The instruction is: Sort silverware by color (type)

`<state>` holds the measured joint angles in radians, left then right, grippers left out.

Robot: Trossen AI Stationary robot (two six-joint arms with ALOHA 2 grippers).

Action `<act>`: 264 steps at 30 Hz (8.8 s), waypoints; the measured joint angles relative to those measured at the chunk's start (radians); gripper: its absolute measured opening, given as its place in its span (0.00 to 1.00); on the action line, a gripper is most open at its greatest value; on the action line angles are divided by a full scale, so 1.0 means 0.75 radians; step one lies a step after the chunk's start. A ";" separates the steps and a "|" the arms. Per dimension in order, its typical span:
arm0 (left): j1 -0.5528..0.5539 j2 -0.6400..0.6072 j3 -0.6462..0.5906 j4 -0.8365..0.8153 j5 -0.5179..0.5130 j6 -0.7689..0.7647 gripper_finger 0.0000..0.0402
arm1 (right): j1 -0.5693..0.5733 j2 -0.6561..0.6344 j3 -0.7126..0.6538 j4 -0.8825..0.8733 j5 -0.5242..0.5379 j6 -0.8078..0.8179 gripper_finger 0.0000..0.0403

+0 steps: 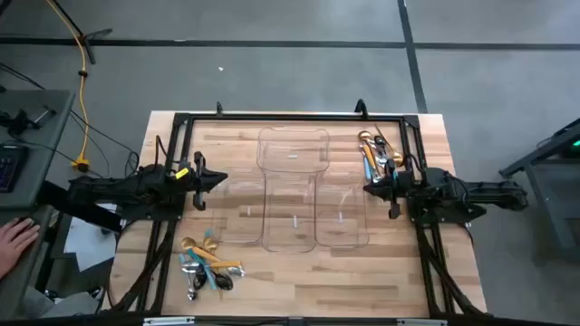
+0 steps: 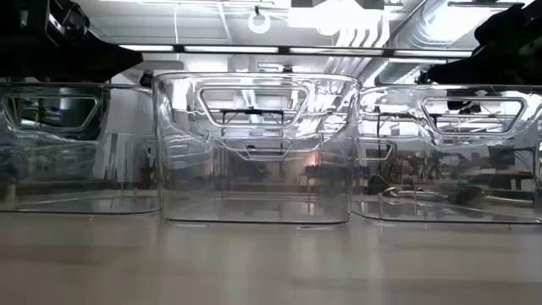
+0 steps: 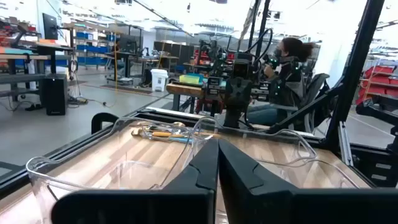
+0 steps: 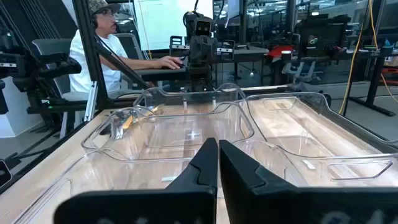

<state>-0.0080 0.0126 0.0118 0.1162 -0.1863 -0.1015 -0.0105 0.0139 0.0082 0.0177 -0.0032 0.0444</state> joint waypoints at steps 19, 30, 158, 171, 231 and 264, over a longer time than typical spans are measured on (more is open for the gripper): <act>0.000 0.000 0.000 0.000 0.000 0.000 0.01 | 0.000 0.000 0.000 0.000 0.000 0.000 0.00; 0.000 0.000 0.000 0.000 0.000 0.000 0.01 | 0.000 0.000 0.000 0.000 0.000 0.000 0.00; 0.000 0.000 0.000 0.000 0.000 0.000 0.01 | 0.000 0.000 0.001 0.000 0.000 0.000 0.00; 0.000 0.000 0.000 0.000 0.000 0.000 0.01 | 0.001 0.000 0.001 -0.001 0.001 0.000 0.00; 0.003 0.000 0.000 0.090 -0.095 0.010 0.01 | -0.012 0.029 0.144 0.286 0.436 0.246 0.04; 0.003 0.000 0.000 0.240 -0.095 0.001 0.01 | -0.966 1.493 0.972 -0.847 0.159 0.686 0.49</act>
<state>-0.0059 0.0128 0.0120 0.2962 -0.2577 -0.1009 -0.7352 1.1335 0.7368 -0.6179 0.1161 0.5592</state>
